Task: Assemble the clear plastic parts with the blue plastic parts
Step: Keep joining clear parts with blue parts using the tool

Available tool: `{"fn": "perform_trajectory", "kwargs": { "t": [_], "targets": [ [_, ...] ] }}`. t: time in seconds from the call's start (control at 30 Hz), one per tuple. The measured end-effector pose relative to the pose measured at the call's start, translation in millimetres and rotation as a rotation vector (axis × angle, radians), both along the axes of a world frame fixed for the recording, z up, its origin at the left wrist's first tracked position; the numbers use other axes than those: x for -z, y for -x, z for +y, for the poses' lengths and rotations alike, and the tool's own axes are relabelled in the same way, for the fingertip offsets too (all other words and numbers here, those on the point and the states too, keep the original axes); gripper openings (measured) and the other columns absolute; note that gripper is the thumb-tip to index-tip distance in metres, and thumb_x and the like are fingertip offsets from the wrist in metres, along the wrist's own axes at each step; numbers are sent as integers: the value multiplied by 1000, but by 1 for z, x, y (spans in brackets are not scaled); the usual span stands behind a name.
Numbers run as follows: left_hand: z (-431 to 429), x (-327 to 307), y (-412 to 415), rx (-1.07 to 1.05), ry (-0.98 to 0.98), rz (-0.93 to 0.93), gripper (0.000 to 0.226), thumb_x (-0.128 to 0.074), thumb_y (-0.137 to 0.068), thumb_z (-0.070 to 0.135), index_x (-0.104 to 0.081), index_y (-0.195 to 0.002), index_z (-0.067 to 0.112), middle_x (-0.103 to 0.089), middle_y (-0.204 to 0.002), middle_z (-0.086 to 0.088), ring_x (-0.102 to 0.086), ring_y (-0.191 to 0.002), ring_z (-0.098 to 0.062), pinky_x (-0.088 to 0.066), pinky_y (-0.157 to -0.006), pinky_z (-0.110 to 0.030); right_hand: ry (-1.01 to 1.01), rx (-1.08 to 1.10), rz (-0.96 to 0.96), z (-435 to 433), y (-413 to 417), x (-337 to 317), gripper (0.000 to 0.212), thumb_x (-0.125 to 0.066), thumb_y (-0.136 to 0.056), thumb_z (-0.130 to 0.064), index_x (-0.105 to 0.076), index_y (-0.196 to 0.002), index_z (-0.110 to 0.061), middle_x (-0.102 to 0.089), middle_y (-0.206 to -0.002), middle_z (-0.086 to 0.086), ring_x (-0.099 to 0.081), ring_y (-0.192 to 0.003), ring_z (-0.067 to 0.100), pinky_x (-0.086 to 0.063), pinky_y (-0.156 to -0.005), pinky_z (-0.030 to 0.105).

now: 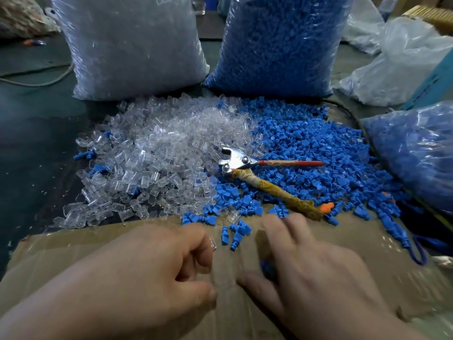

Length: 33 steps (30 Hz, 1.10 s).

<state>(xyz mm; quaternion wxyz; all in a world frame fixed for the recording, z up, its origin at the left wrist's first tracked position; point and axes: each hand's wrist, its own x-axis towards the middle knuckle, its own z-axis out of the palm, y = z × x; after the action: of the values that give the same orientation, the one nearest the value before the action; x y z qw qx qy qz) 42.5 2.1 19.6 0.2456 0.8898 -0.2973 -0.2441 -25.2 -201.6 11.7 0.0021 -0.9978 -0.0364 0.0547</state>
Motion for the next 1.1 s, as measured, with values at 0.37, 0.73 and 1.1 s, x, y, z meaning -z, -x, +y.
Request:
{"fn": "perform_trajectory", "kwargs": {
  "t": [0.37,0.73,1.1],
  "targets": [
    [-2,11,-7,-266,-91,-375,42,-55,-71,75,-42,-96,45,-64,-76,16,-58,-72,-1,-47,-64,-20,-68,-217,-326,25,-66,19,31,-65,-84,-48,-59,-88,-18,-52,-77,2,-51,-42,24,-20,-36,27],
    [-14,28,-8,-401,60,-527,22,-49,-84,54,-55,-89,33,-60,-76,15,-60,-71,-6,-49,-64,-31,-134,-316,-360,17,-83,24,10,-61,-91,-26,-56,-96,-19,-35,-86,-1,-28,-61,18,-6,-48,32],
    [-16,19,-10,-733,862,128,27,-75,-78,16,-71,-91,39,-71,-73,-10,-55,-45,-17,-41,-35,-22,-912,97,-216,-5,-84,2,11,-69,-89,-29,-59,-85,-30,-62,-73,-8,-59,-62,7,-50,-53,25]
  ]
}}
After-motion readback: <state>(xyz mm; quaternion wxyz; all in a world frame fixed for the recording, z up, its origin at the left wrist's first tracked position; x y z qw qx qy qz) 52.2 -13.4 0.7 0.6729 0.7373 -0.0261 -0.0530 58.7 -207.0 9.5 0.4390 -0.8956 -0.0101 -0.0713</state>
